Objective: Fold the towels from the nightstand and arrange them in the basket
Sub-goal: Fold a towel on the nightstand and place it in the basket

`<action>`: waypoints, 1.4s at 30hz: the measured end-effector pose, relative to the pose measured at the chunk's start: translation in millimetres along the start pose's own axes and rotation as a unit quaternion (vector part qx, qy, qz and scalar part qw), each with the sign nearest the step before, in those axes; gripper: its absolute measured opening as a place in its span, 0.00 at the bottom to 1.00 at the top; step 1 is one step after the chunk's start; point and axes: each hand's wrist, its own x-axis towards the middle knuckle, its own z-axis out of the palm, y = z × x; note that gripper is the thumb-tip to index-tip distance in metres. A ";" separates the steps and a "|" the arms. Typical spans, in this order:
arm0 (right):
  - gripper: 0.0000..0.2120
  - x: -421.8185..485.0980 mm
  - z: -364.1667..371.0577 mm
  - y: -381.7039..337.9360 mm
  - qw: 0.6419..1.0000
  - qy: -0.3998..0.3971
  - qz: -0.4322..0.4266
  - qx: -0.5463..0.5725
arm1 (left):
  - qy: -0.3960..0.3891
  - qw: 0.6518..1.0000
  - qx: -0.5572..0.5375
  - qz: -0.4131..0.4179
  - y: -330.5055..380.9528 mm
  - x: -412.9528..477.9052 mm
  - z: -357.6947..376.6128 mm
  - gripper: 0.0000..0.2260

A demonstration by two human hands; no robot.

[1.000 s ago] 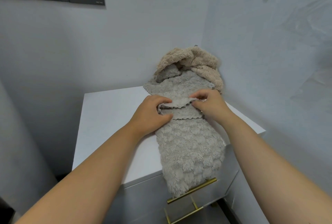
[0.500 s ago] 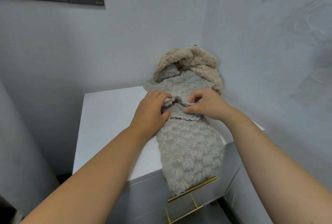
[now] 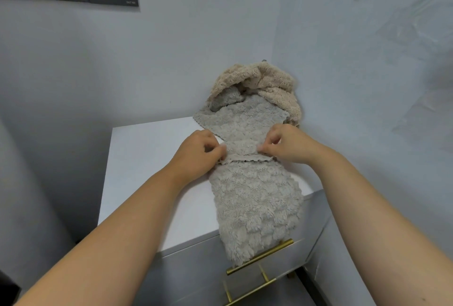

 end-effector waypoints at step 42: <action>0.18 2.9 -9.3 3.4 0.998 0.021 -0.013 0.050 | 0.029 0.999 -0.022 0.040 -6.7 2.4 -4.8 0.12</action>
